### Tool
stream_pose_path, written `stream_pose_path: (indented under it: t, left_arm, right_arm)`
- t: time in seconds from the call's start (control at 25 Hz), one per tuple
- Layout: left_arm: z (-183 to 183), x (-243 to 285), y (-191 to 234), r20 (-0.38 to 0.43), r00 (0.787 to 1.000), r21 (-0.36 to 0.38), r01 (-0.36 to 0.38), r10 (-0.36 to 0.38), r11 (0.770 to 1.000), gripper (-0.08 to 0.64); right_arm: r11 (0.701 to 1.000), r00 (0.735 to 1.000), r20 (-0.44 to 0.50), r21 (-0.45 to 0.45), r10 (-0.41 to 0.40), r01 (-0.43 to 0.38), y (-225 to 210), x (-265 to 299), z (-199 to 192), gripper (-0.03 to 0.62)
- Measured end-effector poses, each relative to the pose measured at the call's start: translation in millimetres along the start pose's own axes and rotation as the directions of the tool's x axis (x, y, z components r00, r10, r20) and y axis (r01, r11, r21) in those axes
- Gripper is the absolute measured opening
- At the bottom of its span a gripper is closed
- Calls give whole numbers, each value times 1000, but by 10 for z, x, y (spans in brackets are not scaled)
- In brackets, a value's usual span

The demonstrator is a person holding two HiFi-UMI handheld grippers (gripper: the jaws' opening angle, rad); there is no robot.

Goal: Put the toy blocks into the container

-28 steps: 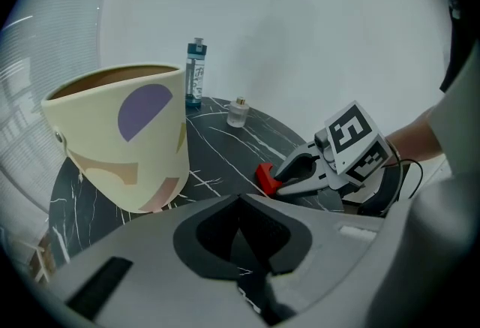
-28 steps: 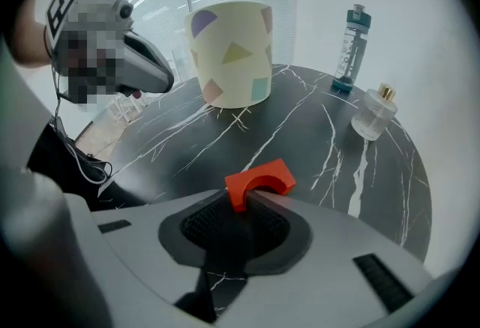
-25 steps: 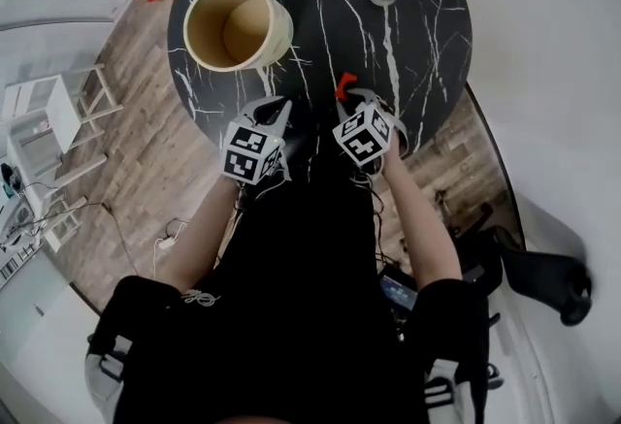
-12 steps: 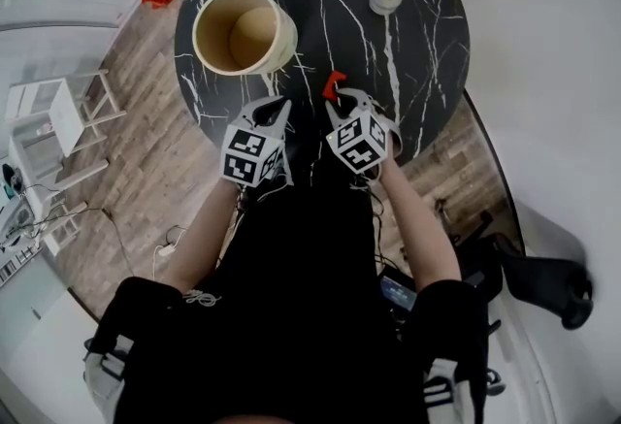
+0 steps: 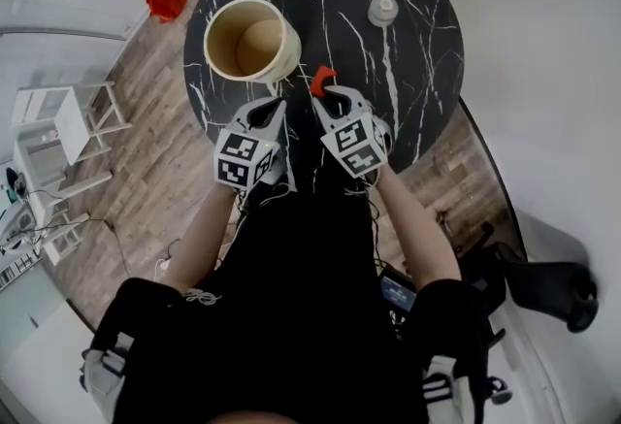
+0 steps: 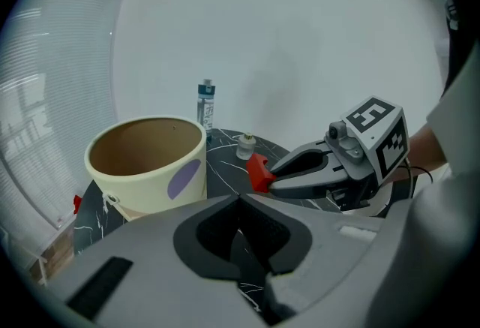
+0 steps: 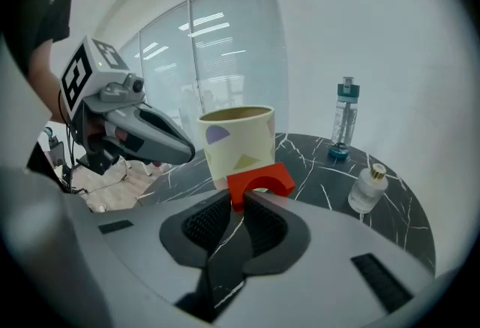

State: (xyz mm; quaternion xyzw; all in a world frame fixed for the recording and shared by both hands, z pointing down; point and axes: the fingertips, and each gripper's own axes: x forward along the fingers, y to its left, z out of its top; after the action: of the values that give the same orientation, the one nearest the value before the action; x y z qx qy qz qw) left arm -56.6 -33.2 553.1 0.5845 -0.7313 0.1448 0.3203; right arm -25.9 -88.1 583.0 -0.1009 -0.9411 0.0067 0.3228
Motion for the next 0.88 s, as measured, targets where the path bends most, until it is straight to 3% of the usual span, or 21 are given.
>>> stream_pose_path:
  t: [0.36,0.72,0.88]
  left_arm:
    - [421,-344,89,135,989,-1,-59,59,998,0]
    - [743,-686,249,277,952,-37,-122,127,992,0]
    - [848,-881,443,329,926,-58,-173,183,983,0]
  right_arm:
    - [999,980,192,7,-45,45,-44,-287,675,48]
    - [998,950,312,-42,-34,49,107,-442,1197,48]
    - [997,935,354,-47,-36,57,188,-434,1430,48]
